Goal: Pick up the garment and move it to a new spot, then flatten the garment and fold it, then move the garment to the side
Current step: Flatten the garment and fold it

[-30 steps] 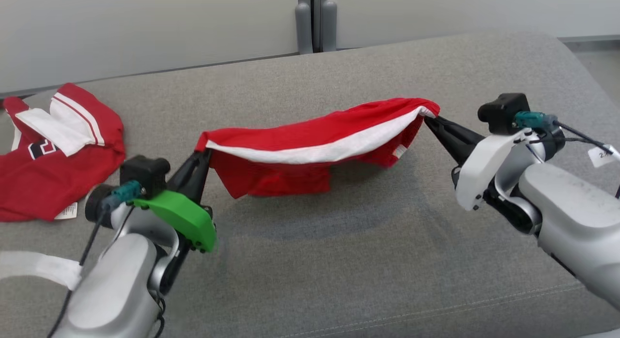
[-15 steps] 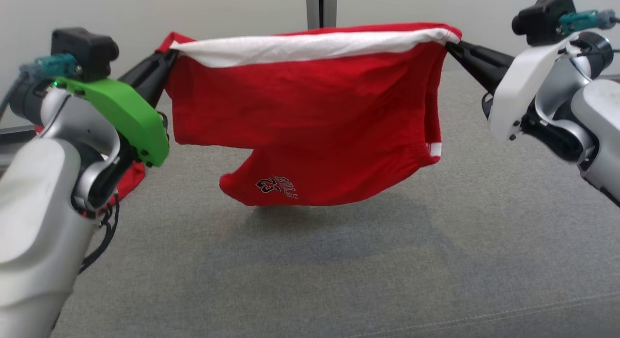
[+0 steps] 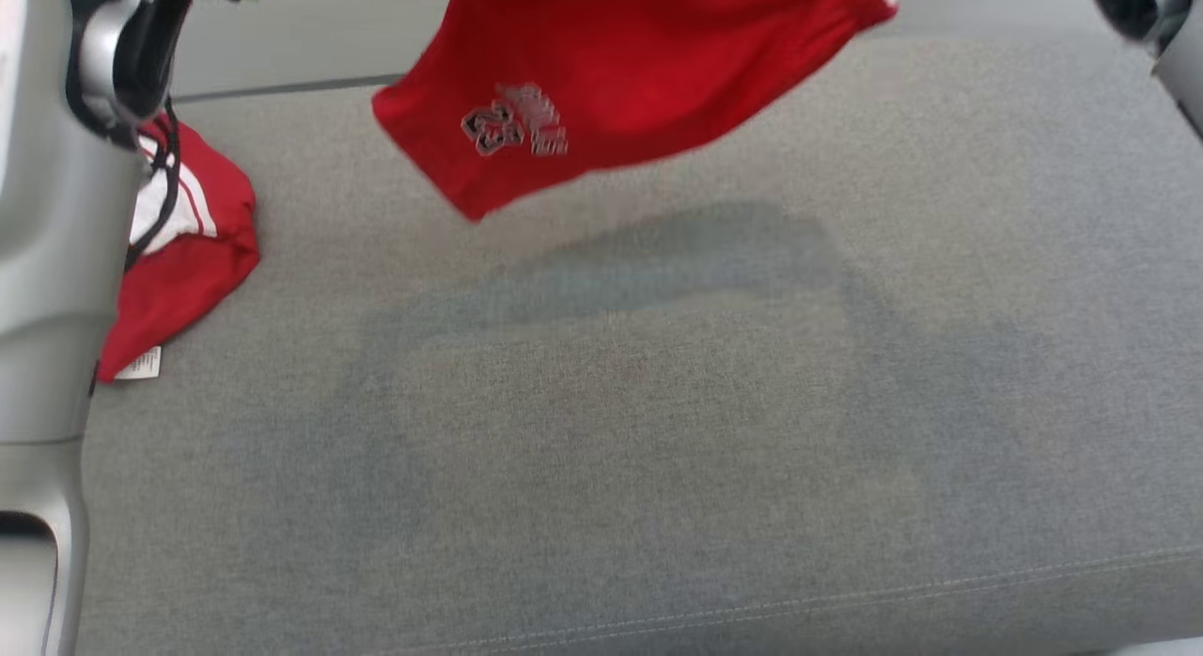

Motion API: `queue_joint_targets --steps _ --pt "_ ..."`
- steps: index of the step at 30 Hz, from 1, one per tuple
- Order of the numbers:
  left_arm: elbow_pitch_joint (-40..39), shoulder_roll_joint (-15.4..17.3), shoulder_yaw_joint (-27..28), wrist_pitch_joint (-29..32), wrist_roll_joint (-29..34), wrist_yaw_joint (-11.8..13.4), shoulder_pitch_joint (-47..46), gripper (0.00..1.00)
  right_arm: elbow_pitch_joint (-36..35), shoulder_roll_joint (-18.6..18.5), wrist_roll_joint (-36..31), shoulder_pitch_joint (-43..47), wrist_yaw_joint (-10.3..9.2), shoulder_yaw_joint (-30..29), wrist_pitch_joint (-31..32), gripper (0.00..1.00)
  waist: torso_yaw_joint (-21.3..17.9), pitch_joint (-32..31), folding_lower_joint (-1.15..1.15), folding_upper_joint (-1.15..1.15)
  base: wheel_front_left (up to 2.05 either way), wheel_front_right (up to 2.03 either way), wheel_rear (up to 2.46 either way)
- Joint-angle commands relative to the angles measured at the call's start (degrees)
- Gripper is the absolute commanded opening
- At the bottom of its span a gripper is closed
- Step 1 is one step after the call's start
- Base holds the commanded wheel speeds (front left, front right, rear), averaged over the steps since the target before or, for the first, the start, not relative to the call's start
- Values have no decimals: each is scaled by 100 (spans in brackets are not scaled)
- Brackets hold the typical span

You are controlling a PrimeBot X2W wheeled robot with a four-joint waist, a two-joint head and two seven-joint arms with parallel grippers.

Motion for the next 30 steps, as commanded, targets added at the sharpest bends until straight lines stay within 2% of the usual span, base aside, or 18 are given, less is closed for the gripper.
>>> queue_joint_targets --steps 1,5,10,16,20,24,30 --pt "100 -30 0 -81 77 27 -154 0 140 39 -116 -128 -10 -33 -133 0 204 677 0 0 0 0 0" --pt "525 -300 -130 -440 238 -67 -650 0 842 230 -516 -502 -10 -90 -590 0 352 1127 0 0 0 0 0" --pt "1020 -475 -246 -723 245 -204 -620 0 1372 491 -441 -257 -10 -32 -805 0 362 1540 0 0 0 0 0" --pt "1219 -583 -528 -928 115 -476 -143 0 1304 524 -211 427 -10 485 -851 0 338 1590 0 0 0 0 0" --pt "812 -438 -653 -995 -108 -566 480 0 887 298 76 880 -10 863 -949 0 277 1413 0 0 0 0 0" --pt "39 -116 -718 -915 -325 -563 1549 0 318 -12 437 1407 -10 1237 -1046 0 238 1124 0 0 0 0 0" --pt "-1401 422 -736 -696 -555 -70 3363 0 -579 -641 858 2329 -9 1617 -945 0 250 719 0 0 0 0 0"
